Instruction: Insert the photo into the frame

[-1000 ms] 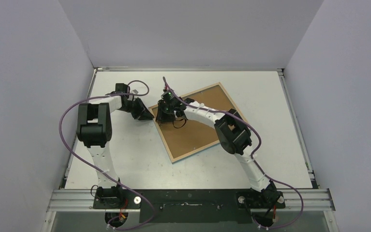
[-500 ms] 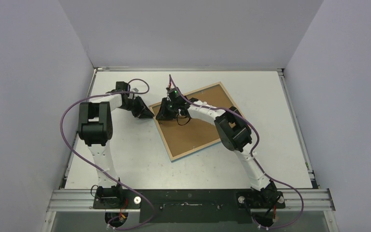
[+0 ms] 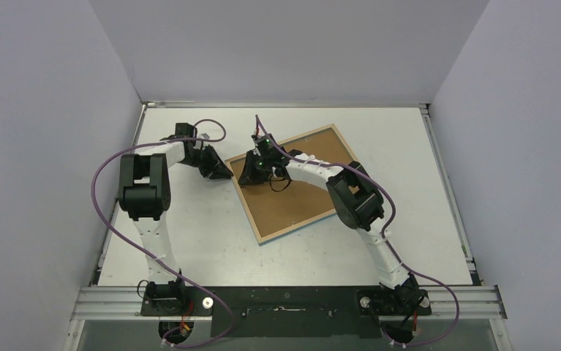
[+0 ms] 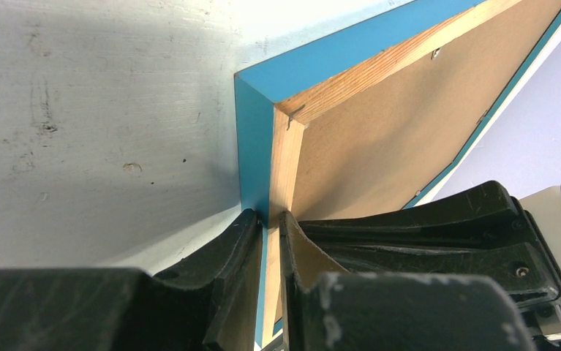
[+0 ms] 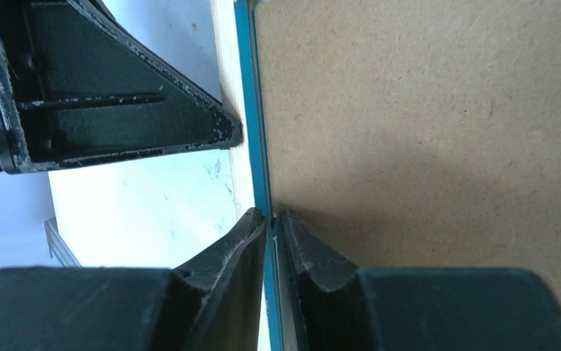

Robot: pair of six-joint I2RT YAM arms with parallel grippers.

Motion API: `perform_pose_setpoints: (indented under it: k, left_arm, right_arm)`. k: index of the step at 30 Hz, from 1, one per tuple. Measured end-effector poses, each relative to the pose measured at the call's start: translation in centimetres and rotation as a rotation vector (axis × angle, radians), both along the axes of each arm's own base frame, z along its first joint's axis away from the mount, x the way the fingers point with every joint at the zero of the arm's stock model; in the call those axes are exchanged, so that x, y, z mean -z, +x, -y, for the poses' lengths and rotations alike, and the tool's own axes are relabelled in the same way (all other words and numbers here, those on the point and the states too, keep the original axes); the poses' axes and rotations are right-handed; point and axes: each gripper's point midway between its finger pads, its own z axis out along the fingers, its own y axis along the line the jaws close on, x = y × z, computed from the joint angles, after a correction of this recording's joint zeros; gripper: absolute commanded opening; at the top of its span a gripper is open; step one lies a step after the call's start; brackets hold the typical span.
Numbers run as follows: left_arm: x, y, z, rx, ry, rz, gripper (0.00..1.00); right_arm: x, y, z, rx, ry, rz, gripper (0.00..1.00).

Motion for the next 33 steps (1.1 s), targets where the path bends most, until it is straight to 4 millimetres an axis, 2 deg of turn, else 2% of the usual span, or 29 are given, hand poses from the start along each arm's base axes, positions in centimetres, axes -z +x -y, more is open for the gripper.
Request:
perform_pose_setpoints:
  k: [13,23,33]
  left_arm:
    - [0.0,0.0,0.0,0.006,0.000,-0.001,0.13]
    - [0.0,0.0,0.1,0.016,-0.010,-0.004,0.13]
    - [0.0,0.0,0.1,0.022,-0.009,-0.006,0.13]
  right_arm:
    - [-0.1,-1.0,-0.2,-0.080,0.069,-0.030,0.19]
    - [-0.1,-1.1,-0.1,-0.181,0.107,-0.004,0.19]
    - [-0.6,-1.3,-0.2,-0.276,0.165,0.006,0.29]
